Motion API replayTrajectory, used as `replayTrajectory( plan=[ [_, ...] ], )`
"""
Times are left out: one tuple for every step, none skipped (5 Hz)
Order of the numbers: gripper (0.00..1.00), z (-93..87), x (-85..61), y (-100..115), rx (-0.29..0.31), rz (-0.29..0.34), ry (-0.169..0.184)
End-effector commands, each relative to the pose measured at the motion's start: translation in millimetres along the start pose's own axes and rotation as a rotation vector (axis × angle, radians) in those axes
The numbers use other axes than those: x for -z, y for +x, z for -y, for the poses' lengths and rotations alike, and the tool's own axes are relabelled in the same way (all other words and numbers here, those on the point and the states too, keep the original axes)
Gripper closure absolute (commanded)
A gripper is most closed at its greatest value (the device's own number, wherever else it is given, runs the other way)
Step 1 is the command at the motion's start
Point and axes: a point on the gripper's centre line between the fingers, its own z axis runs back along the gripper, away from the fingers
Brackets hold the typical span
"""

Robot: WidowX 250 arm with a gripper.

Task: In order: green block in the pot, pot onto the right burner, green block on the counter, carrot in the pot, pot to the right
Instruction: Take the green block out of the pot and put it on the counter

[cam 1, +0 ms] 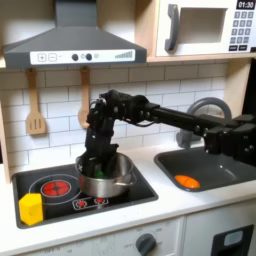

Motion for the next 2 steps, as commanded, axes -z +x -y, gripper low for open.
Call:
replayTrajectory(
  plan=[
    [0.0, 3.4, -8.6, -1.6, 0.021, 0.031, -0.018],
    [0.0, 7.1, -10.7, -6.2, 0.041, 0.022, -0.022]
  ],
)
